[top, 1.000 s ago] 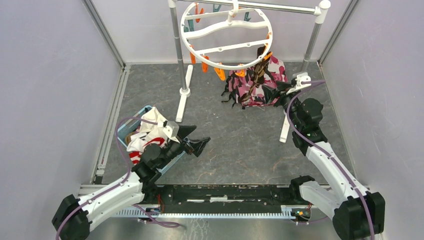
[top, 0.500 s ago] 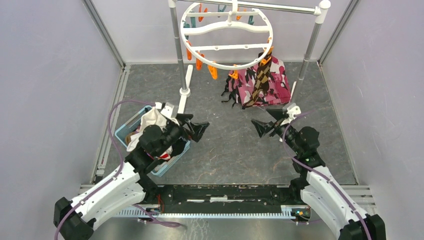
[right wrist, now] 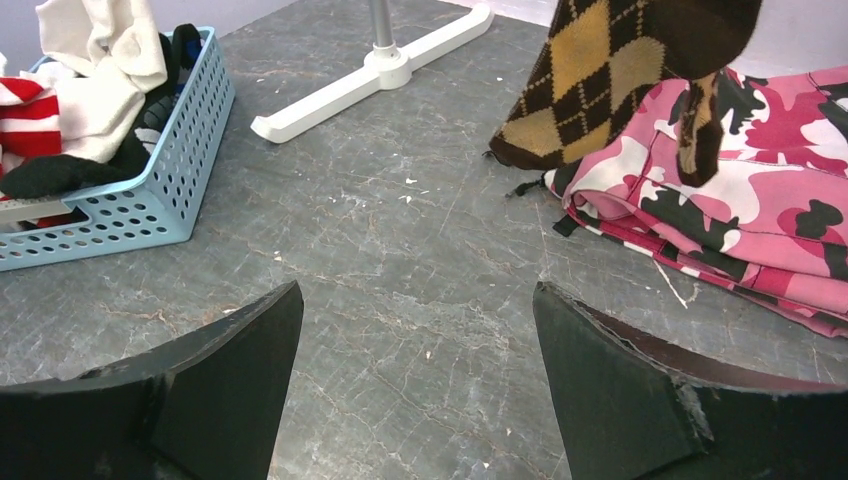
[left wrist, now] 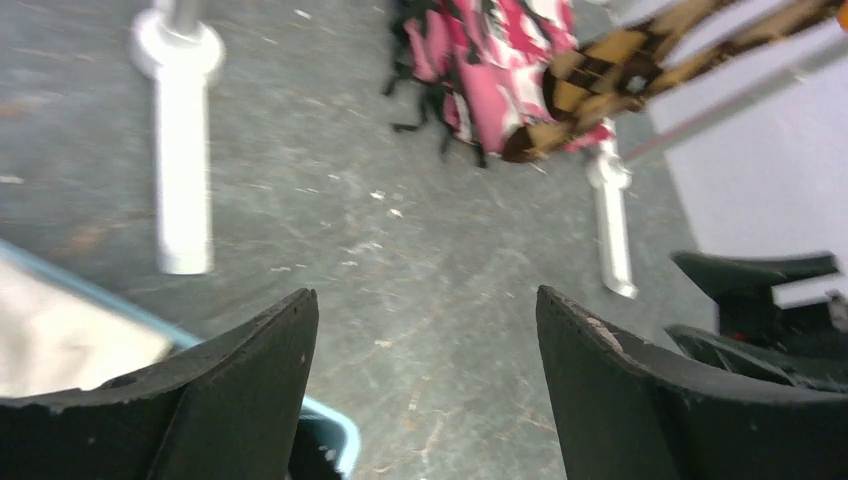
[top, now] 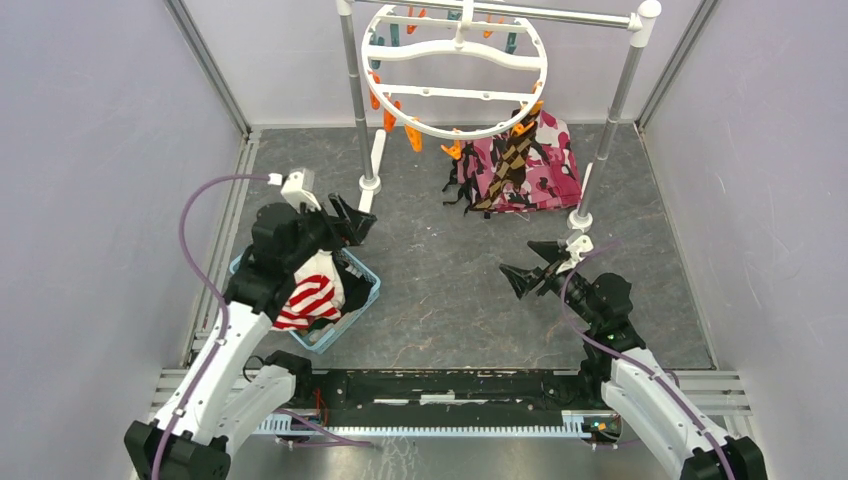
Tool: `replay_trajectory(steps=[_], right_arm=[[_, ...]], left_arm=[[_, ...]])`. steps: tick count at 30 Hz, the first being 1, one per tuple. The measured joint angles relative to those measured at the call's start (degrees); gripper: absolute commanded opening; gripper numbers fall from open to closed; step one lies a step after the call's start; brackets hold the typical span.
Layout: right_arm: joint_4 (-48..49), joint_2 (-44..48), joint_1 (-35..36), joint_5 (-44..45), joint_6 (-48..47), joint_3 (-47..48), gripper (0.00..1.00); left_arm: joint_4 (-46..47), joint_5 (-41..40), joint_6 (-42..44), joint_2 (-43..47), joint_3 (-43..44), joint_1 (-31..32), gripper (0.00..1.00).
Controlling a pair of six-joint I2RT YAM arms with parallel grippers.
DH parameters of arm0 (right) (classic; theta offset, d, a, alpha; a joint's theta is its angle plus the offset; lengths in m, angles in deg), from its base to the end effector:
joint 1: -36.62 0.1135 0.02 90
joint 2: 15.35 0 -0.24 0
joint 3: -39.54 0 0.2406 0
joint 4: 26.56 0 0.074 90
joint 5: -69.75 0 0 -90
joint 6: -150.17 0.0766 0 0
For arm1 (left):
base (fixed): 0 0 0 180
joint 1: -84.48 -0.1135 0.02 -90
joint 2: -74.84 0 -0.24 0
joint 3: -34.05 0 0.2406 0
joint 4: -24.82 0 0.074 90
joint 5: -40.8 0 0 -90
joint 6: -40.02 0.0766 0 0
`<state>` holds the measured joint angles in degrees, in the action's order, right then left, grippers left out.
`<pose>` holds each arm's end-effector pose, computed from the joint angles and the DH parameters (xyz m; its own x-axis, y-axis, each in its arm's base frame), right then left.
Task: Clip the socks to the hanger
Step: Pick up the sock from the bin.
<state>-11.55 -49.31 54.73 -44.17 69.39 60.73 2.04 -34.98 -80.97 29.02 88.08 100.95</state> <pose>0.1800 0.0915 0.2000 -0.0706 0.1310 -0.9889 -0.6665 0.7313 0.1445 0.2194 -0.0845 0.2827 -0.4657 -0.3828 -0.7979 0.3068 0.7758 -0.5513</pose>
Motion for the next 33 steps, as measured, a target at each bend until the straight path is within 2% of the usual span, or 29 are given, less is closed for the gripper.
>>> replay_trajectory(steps=[2, 4, 7, 8, 10, 13, 15, 22, 27, 30, 33], right_arm=[[0.0, 0.2, 0.3, 0.2, -0.1, -0.2, 0.91], [0.0, 0.3, 0.8, 0.5, -0.1, -0.2, 0.91], [0.0, 0.2, 1.2, 0.9, -0.1, -0.2, 0.91], [0.0, 0.2, 1.4, 1.1, -0.2, -0.2, 0.91], [0.0, 0.1, 1.4, 1.5, -0.2, -0.2, 0.91], [0.0, 0.1, 1.4, 1.9, -0.3, -0.2, 0.92], [0.0, 0.0, 1.4, 2.0, -0.3, -0.2, 0.91], [0.0, -0.1, 1.4, 2.2, -0.3, -0.2, 0.92], [0.0, 0.1, 1.4, 2.4, -0.3, -0.2, 0.91], [0.0, -0.1, 1.4, 2.4, -0.3, -0.2, 0.92], [0.0, -0.2, 1.4, 2.4, -0.3, -0.2, 0.92]], left_arm=[[-7.6, -5.4, 2.2, -0.9, 5.6, 0.0, 0.83], [-14.0, -11.3, 4.9, -1.2, 10.6, 0.0, 0.74], [-21.5, -16.3, 8.5, -1.6, 15.6, -0.1, 0.58], [-24.2, -17.2, 10.2, -2.2, 17.2, -0.1, 0.55], [-29.8, -18.8, 13.1, -4.2, 19.9, -0.1, 0.53], [-37.2, -20.9, 15.8, -7.4, 22.4, 0.9, 0.57], [-40.5, -21.6, 16.0, -9.3, 22.9, 1.7, 0.63], [-48.3, -20.0, 12.1, -9.5, 20.7, 2.5, 0.7], [-53.7, -20.7, 8.8, -8.3, 13.3, 2.5, 0.62], [-55.8, -21.8, 7.6, -8.9, 12.5, 2.5, 0.59], [-56.0, -23.8, 6.5, -9.7, 12.5, 2.7, 0.43]])
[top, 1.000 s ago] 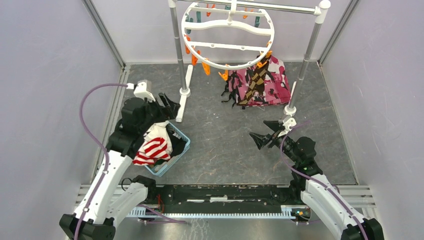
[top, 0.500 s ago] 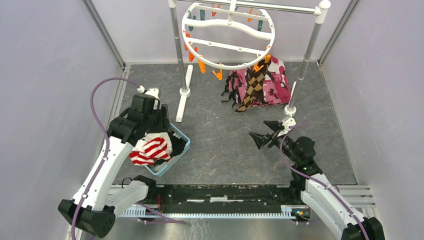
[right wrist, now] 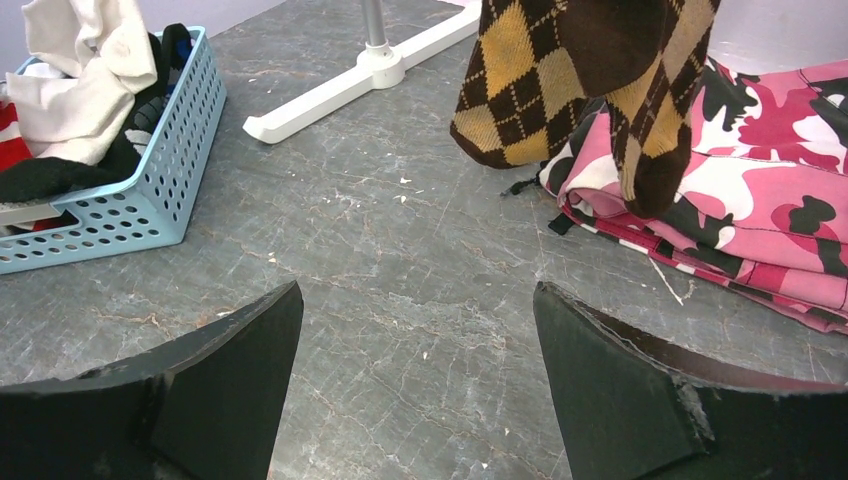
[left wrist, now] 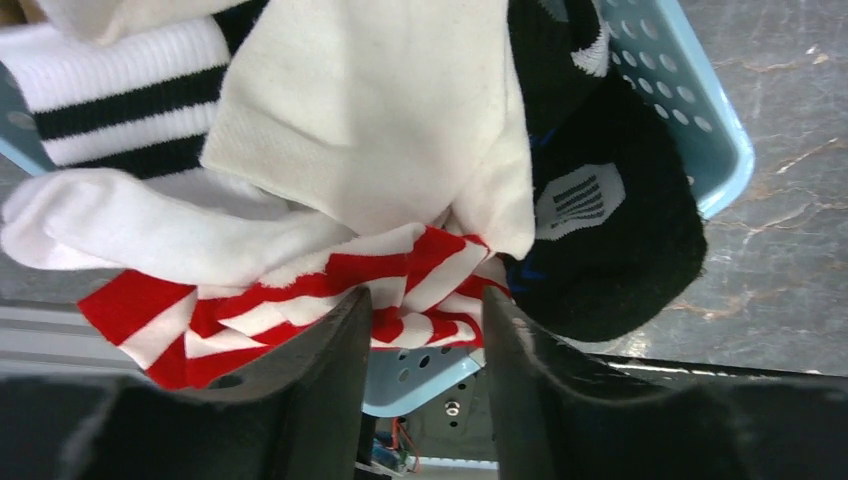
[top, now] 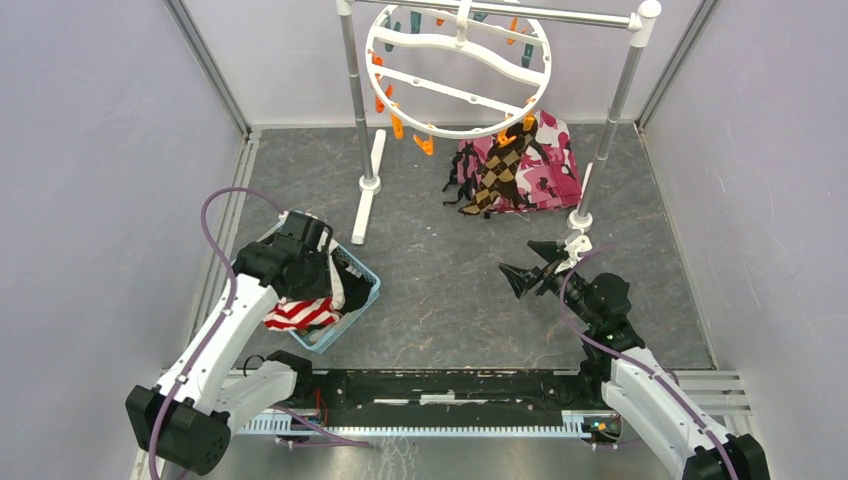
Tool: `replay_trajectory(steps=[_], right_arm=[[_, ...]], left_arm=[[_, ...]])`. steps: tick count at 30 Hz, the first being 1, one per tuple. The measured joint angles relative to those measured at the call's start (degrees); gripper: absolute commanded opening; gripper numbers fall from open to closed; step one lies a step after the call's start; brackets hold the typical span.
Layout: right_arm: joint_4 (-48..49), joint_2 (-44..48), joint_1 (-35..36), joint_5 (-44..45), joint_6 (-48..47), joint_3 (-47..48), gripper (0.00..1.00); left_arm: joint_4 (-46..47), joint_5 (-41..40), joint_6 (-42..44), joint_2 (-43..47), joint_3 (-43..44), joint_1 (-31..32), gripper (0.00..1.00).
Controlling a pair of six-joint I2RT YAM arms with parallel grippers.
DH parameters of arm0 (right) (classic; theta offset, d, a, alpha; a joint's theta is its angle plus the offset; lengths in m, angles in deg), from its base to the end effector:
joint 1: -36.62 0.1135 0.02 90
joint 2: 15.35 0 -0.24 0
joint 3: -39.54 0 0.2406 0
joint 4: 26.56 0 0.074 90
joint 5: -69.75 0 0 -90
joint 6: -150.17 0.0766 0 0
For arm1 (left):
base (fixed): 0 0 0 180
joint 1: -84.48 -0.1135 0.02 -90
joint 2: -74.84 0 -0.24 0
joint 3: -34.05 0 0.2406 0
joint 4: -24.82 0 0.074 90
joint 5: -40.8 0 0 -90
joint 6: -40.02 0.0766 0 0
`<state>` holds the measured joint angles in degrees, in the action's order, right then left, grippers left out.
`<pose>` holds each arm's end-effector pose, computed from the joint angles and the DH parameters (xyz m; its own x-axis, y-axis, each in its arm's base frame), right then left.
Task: Clip the socks to the hanger
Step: Pick up the sock from the bin.
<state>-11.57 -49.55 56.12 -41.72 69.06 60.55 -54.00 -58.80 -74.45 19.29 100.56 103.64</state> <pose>0.1801 0.0935 0.1981 -0.0720 0.1271 -0.9893 -0.6522 0.7444 0.1431 0.1712 -0.0460 0.2187 -0.9058 -0.1176 -0.4070 -0.1219 0.9924 -0.0155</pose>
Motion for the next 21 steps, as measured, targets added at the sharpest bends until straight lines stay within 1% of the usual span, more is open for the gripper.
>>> replay_trajectory(steps=[4, 5, 6, 7, 12, 13, 14, 15, 16, 17, 19, 21], right_arm=[[0.0, 0.0, 0.0, 0.0, 0.0, 0.0, 0.92], [0.0, 0.0, 0.0, 0.0, 0.0, 0.0, 0.92], [0.0, 0.0, 0.0, 0.0, 0.0, 0.0, 0.92], [0.0, 0.0, 0.0, 0.0, 0.0, 0.0, 0.92], [-0.2, 0.3, 0.0, 0.0, 0.0, 0.0, 0.92], [-0.2, 0.4, 0.0, 0.0, 0.0, 0.0, 0.92], [-0.2, 0.4, 0.0, 0.0, 0.0, 0.0, 0.92], [-0.2, 0.4, 0.0, 0.0, 0.0, 0.0, 0.92], [-0.3, 0.4, 0.0, 0.0, 0.0, 0.0, 0.92], [-0.3, 0.4, 0.0, 0.0, 0.0, 0.0, 0.92], [-0.3, 0.3, 0.0, 0.0, 0.0, 0.0, 0.92], [-0.3, 0.1, 0.0, 0.0, 0.0, 0.0, 0.92]], left_arm=[[0.0, -2.2, -1.2, -0.8, -0.2, 0.7, 0.22], [0.0, -2.4, -1.4, -0.9, -0.2, 0.8, 0.15], [0.0, -2.6, -1.4, -0.9, -0.3, 0.9, 0.07], [0.0, -2.8, -1.4, -0.9, -0.3, 0.9, 0.03], [-0.2, -3.4, -1.5, -0.9, -0.2, 0.9, 0.02], [-0.3, -3.7, -1.5, -0.9, 0.2, 1.0, 0.05], [-0.5, -4.0, -1.5, -0.9, 1.0, 1.0, 0.17], [-0.6, -4.1, -1.5, -0.8, 1.8, 1.0, 0.33], [-0.6, -4.4, -1.5, -0.6, 2.8, 1.0, 0.43], [-0.6, -4.7, -1.6, -0.4, 3.8, 1.0, 0.5], [-0.5, -5.1, -1.4, -0.4, 4.9, 1.0, 0.56], [-0.8, -5.5, -1.5, -1.2, 4.9, 1.0, 0.58]])
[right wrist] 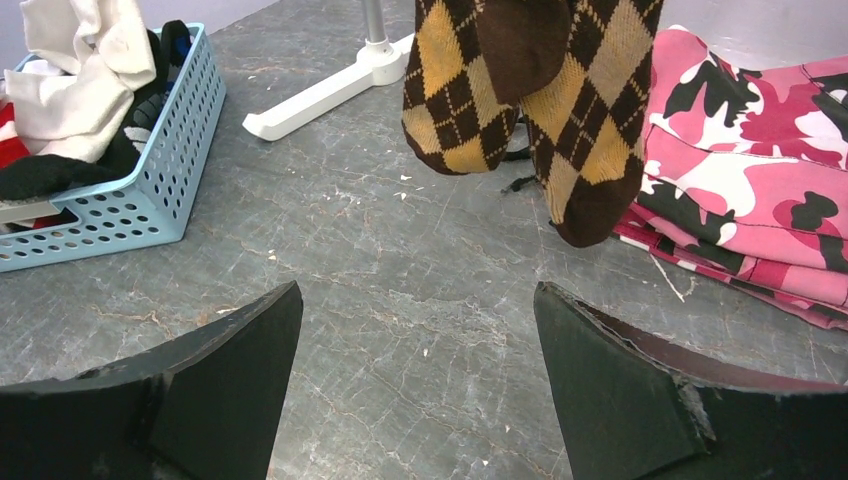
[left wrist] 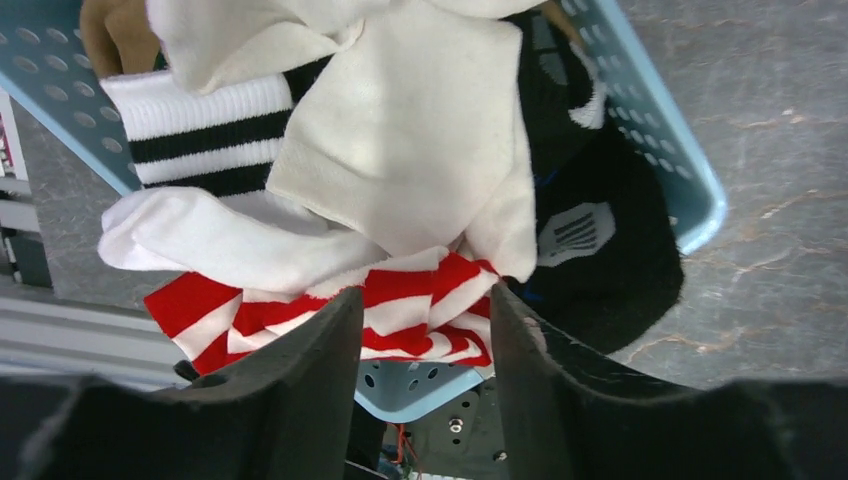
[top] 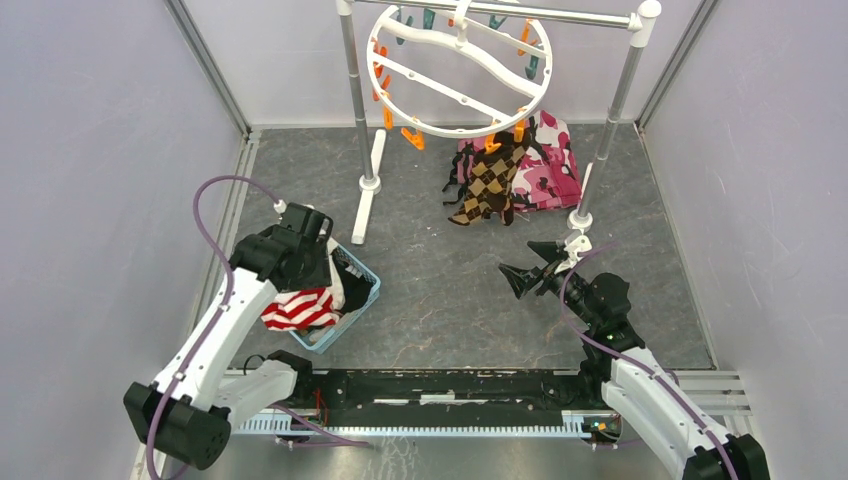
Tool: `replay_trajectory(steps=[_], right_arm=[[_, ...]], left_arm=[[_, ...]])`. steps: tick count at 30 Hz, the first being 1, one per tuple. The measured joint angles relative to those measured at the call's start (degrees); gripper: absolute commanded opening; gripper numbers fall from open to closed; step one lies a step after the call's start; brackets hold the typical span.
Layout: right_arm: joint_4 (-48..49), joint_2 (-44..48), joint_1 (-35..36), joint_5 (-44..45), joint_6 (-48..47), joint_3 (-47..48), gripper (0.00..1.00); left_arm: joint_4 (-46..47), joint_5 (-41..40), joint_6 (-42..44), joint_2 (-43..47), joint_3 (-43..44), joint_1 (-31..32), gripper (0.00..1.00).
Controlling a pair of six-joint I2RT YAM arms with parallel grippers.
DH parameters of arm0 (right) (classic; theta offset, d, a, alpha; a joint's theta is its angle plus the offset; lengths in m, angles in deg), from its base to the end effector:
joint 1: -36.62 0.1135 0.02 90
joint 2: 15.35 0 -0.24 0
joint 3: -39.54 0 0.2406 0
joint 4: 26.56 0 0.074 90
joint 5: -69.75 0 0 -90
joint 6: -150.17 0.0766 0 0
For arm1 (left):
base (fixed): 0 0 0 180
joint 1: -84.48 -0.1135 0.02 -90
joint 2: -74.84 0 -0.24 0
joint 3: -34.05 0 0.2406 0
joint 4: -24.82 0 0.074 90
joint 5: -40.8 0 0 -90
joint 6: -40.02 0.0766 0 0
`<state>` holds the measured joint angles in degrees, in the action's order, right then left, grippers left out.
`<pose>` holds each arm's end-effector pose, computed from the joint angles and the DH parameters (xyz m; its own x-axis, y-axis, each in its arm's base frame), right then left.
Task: Clip the socks to the hanger
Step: Pick up the sock from the bin.
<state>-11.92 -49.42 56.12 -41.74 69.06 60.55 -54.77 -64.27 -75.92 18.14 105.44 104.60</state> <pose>0.1799 0.0935 0.1976 -0.0757 0.1257 -0.9892 -0.6519 0.7444 0.1445 0.1794 -0.0445 0.2411 -0.8646 -0.1331 -0.4845 -0.1664 0.9857 0.0262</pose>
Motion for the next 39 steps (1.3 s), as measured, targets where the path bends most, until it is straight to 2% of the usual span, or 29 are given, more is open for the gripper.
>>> replay_trajectory(steps=[4, 9, 12, 14, 16, 22, 27, 34, 39], right_arm=[[0.0, 0.1, 0.0, 0.0, 0.0, 0.0, 0.92], [0.0, 0.5, 0.0, 0.0, 0.0, 0.0, 0.92], [-0.3, 1.2, 0.0, 0.0, 0.0, 0.0, 0.92], [-0.5, 1.8, 0.0, 0.1, -0.2, 0.0, 0.92], [-0.6, 2.2, 0.0, 0.1, -0.2, 0.0, 0.92], [-1.0, 2.6, 0.0, 0.1, -0.2, 0.0, 0.92], [-1.0, 2.6, 0.0, -0.1, -0.2, 0.0, 0.92], [-0.8, 2.8, 0.0, -2.2, -0.2, 0.0, 0.91], [1.0, 2.4, 0.5, -5.5, -0.2, 0.0, 0.9]], left_arm=[[-0.3, -1.5, 0.0, -3.1, -1.7, 0.0, 0.57], [-0.8, -3.1, 0.0, -5.1, -2.3, 0.6, 0.45], [-0.8, -4.0, 0.0, -6.0, -2.8, 1.0, 0.29], [-0.8, -4.3, 0.0, -6.6, -3.0, 1.5, 0.1], [-0.8, -4.4, 0.0, -7.0, -3.0, 1.8, 0.02], [-2.0, -5.4, 0.0, -5.4, -1.3, 2.2, 0.02], [-1.8, -5.8, 0.0, 1.0, 6.1, 2.2, 0.02], [3.8, -5.0, 0.0, 9.4, 9.6, 2.1, 0.02], [10.1, 0.1, 0.6, 13.0, 9.5, 2.1, 0.02]])
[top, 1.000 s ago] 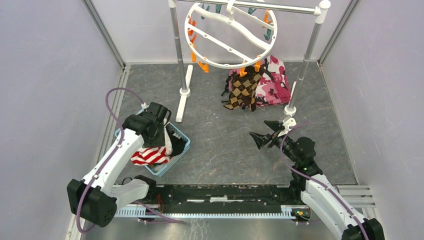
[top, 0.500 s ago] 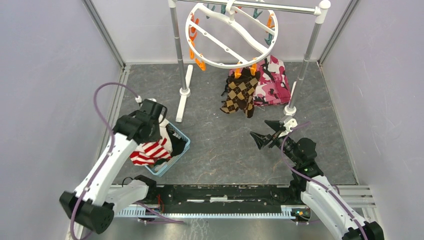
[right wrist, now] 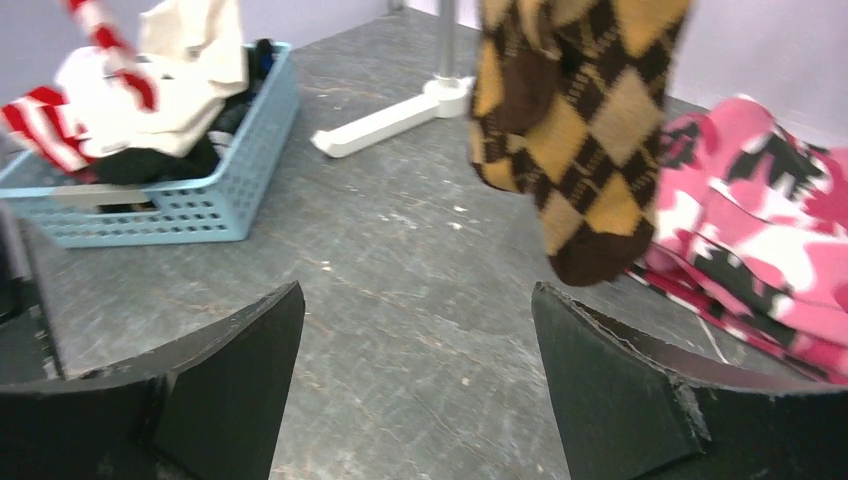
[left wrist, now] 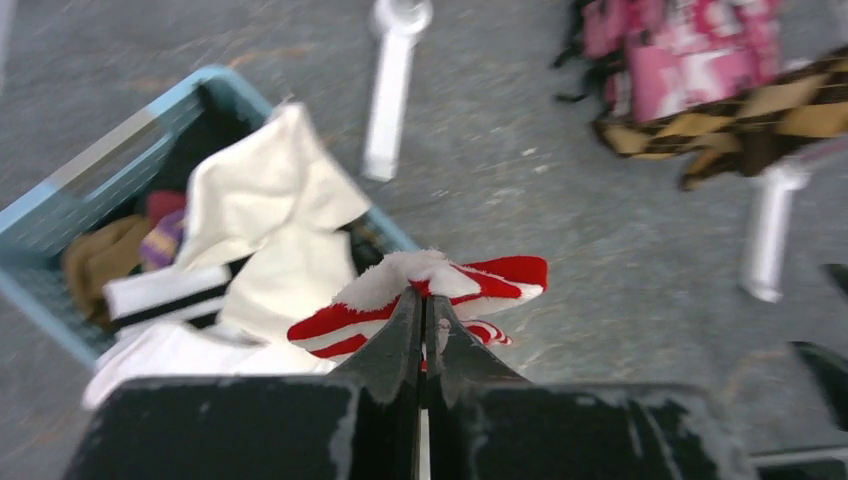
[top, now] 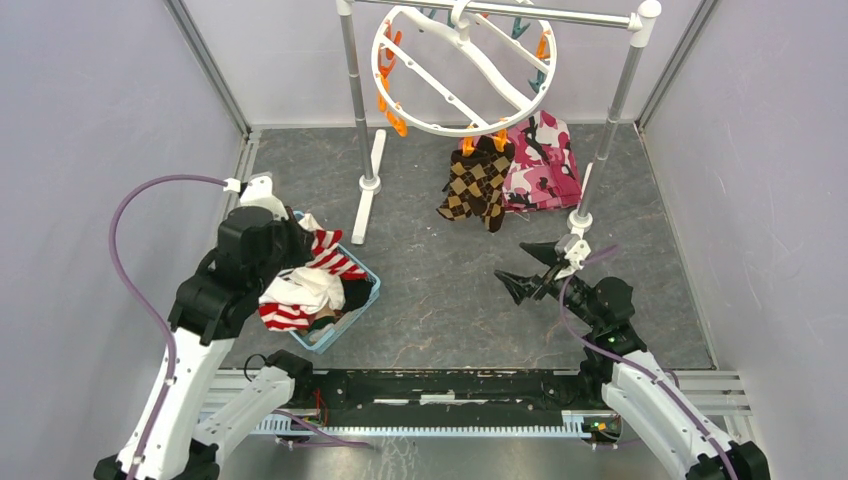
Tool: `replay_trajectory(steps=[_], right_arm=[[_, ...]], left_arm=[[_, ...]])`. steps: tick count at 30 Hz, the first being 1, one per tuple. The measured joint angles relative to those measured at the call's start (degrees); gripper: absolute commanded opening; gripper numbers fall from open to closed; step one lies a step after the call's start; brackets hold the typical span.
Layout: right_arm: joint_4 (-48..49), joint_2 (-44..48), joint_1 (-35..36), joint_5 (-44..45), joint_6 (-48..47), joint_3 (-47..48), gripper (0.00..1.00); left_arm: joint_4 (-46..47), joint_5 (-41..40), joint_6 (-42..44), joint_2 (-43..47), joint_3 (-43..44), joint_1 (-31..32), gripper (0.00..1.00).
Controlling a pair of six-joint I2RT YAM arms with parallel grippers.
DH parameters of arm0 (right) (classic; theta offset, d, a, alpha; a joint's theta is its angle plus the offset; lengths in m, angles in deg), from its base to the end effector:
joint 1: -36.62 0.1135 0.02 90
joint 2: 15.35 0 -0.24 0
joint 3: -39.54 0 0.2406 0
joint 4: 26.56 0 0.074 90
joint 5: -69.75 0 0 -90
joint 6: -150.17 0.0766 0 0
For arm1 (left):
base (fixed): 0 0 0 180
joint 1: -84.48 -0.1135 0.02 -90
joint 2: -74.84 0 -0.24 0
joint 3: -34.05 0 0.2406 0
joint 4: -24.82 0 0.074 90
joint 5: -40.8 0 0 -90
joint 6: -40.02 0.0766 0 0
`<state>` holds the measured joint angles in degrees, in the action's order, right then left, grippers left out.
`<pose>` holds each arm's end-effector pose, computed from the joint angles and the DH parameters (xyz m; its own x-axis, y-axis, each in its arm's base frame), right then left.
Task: Clip the socks to the hanger
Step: Pick up the sock from the bin.
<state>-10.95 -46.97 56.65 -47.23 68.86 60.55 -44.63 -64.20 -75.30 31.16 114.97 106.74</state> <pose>0.1702 0.0990 0.2074 -0.0293 0.1326 -0.9907 -0.7338 0.6701 0.1114 0.1585 -0.0435 0.3460 -0.5157 -0.2353 -0.8238 -0.0634 0.9694 -0.2372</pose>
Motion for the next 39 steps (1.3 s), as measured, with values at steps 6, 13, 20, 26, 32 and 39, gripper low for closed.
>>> replay_trajectory(steps=[6, 13, 20, 26, 32, 39], right_arm=[[4.3, -2.0, 7.1, -4.5, -2.3, 0.0, 0.9], [3.6, -3.1, 15.5, -3.9, -7.8, 4.1, 0.91], [6.2, -4.7, 17.2, -3.0, -8.5, 7.1, 0.88], [6.3, -7.9, 20.2, -2.1, -10.6, 7.6, 0.84], [3.7, -8.8, 22.4, -0.5, -13.9, 8.3, 0.74], [1.9, -11.2, 23.9, 0.8, -16.4, 9.7, 0.51]], left_arm=[[18.2, 17.6, -1.2, 5.8, -7.3, 0.0, 0.02], [50.9, 37.3, -7.5, 4.2, -26.0, 1.9, 0.02], [79.3, 41.0, -8.6, -2.2, -39.9, 15.3, 0.02], [95.5, 42.8, -9.2, -13.3, -41.1, 20.0, 0.02], [104.7, 44.2, -11.3, -19.8, -41.1, 20.6, 0.02], [109.2, 45.0, -13.0, -21.4, -41.1, 20.6, 0.02]])
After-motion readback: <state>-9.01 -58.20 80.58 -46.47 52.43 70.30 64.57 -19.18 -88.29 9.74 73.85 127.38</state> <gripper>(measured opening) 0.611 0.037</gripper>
